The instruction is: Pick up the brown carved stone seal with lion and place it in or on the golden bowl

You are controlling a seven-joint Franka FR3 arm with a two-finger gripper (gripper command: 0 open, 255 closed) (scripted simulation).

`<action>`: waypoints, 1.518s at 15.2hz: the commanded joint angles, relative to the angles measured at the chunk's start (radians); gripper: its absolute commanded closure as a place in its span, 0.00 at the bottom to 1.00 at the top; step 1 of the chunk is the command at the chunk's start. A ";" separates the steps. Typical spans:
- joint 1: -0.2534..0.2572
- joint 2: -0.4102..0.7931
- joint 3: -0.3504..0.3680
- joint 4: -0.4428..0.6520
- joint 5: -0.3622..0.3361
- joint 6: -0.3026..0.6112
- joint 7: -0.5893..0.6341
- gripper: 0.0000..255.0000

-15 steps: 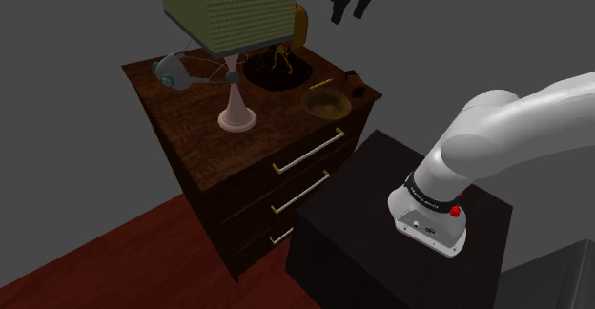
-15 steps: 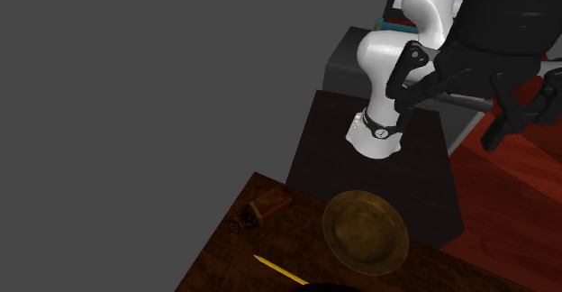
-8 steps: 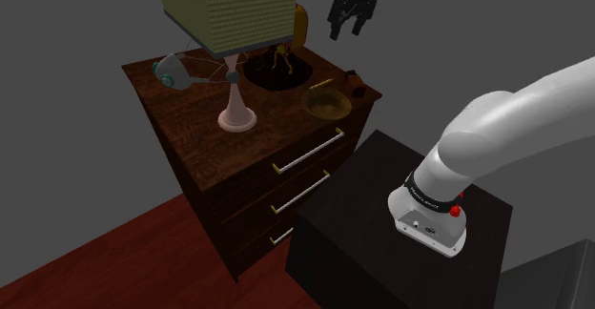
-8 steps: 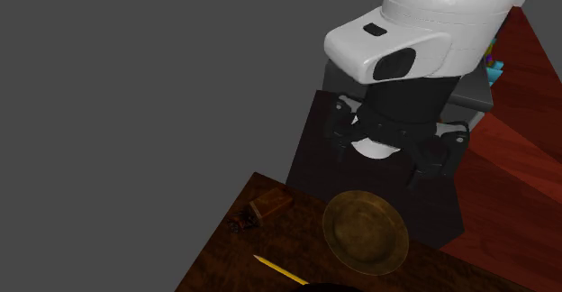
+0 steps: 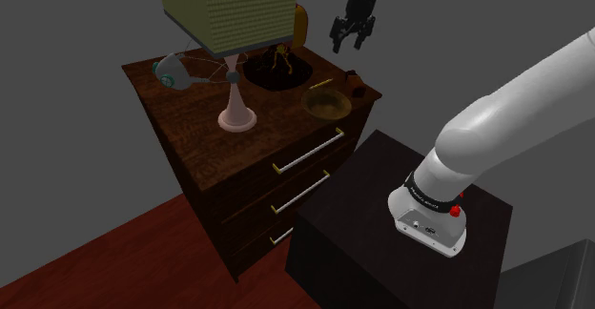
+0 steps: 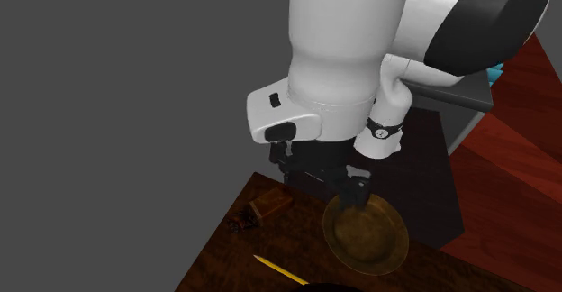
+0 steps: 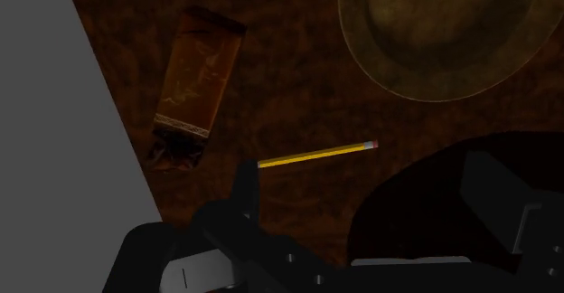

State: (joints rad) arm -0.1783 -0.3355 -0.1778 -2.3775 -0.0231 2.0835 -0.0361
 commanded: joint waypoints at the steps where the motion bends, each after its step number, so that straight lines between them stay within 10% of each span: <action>1: -0.015 0.056 -0.021 -0.001 -0.001 0.045 -0.004 0.00; 12: -0.094 0.372 -0.123 0.083 0.047 0.207 -0.056 0.00; 23: -0.096 0.442 -0.119 0.049 0.079 0.308 -0.079 0.00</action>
State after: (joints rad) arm -0.2743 0.1058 -0.2972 -2.3285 0.0555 2.3895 -0.1152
